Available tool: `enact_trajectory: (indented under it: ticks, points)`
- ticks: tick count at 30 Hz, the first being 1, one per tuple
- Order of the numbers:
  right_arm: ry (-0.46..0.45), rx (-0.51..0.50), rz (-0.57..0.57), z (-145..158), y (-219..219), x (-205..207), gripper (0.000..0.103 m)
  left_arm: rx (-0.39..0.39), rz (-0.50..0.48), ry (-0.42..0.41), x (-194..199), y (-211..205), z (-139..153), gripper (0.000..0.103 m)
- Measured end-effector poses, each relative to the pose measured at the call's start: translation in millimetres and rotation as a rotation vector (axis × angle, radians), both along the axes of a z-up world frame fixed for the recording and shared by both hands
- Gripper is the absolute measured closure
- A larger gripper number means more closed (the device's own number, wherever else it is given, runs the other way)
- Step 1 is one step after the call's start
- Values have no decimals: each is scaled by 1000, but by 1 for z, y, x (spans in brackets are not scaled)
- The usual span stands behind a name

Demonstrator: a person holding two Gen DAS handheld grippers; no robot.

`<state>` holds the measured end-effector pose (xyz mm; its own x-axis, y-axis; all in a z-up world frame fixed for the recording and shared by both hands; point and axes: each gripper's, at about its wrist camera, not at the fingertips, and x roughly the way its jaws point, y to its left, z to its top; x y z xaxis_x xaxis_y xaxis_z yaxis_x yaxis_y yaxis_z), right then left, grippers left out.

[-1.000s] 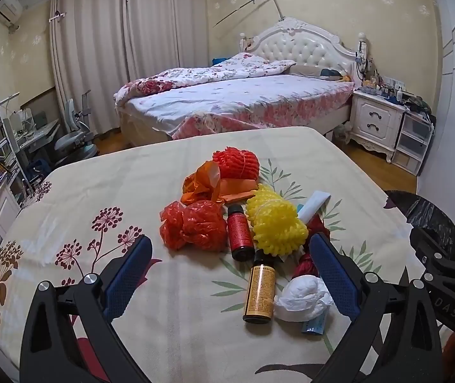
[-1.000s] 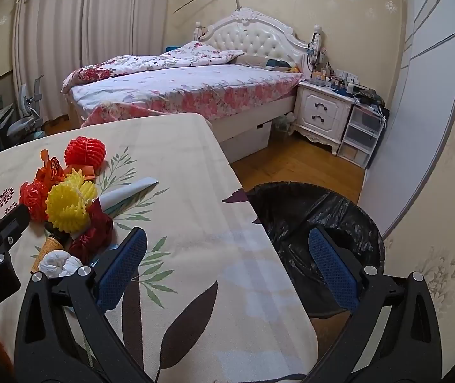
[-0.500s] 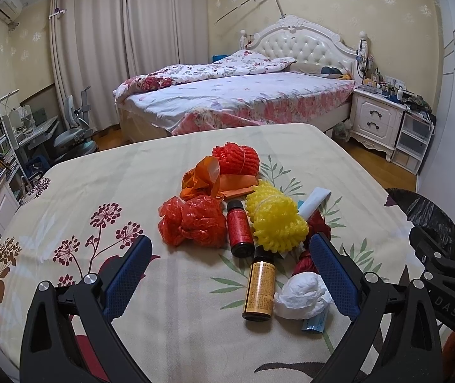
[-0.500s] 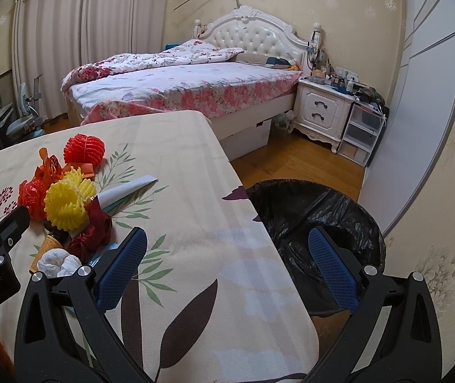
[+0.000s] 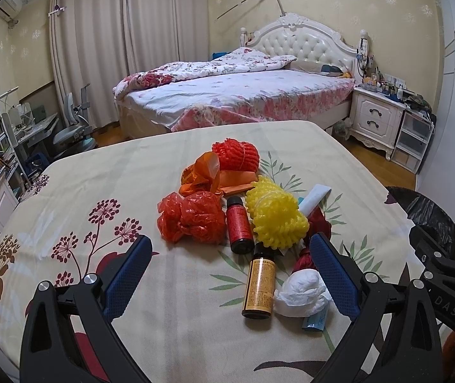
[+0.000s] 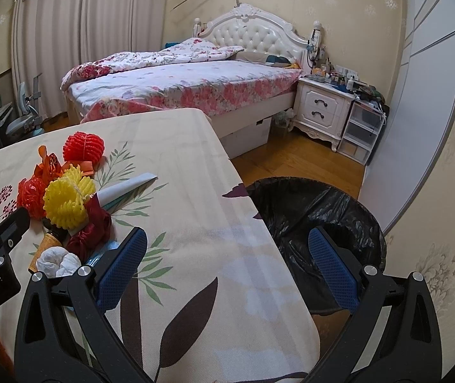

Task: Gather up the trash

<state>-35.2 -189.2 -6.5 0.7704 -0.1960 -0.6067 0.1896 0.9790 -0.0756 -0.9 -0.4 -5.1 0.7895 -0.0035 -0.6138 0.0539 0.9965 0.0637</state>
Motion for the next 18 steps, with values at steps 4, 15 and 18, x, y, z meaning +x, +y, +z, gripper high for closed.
enact_trajectory:
  ticks: [4, 15, 18]
  points:
    - [1, 0, -1, -3, -1, 1, 4, -4, 1, 5, 0, 0, -2, 6]
    - [4, 2, -1, -5, -2, 1, 4, -6, 0, 10, -1, 0, -4, 6]
    - [5, 2, -1, -3, -2, 1, 4, -5, 0, 9, -1, 0, -4, 6]
